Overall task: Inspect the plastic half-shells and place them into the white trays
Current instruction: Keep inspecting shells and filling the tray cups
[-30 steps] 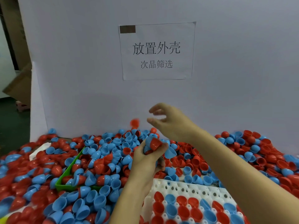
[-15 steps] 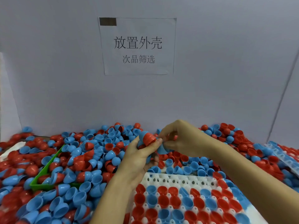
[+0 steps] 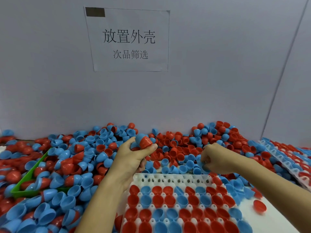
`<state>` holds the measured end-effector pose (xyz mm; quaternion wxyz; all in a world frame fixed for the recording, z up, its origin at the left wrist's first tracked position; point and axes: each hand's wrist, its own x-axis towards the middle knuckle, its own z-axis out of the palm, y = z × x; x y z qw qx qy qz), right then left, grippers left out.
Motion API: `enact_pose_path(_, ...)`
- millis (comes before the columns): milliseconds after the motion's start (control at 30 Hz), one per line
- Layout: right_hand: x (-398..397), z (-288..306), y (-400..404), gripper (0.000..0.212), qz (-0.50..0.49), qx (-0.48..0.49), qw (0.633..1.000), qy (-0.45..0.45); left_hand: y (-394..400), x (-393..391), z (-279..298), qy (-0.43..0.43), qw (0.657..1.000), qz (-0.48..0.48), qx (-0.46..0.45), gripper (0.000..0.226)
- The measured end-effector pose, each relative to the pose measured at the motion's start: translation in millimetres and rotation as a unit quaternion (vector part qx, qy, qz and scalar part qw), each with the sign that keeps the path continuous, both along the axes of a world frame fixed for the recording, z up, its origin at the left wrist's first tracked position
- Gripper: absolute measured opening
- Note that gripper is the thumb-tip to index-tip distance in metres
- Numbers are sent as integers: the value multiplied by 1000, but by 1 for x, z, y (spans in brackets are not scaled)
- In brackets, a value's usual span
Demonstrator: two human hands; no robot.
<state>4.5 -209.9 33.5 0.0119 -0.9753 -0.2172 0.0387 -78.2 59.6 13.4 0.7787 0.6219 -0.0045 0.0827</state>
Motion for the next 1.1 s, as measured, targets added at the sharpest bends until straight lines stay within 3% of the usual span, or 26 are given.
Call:
enact_pose_path(167,4,-23,-4,17,-15,-78,997,18,0,1,-2,4,1000,1,3,24)
enact_pose_path(400,9,-34,-2,11,-26,-55,997,47,1,1,-2,7,999,-31,-25,34)
enact_pose_path(600,5,-35,-1,17,-13,-68,997,47,-4,2,-3,1,998,-37,-43,12)
enact_pose_path(833,1,-21,-1,11,-12,-95,991,89,-7,2,0,9,998,-26,-56,16)
enact_pose_path(1100,-14,16,27,20,36,-83,996,12,-10,2,0,8,998,-20,-51,13)
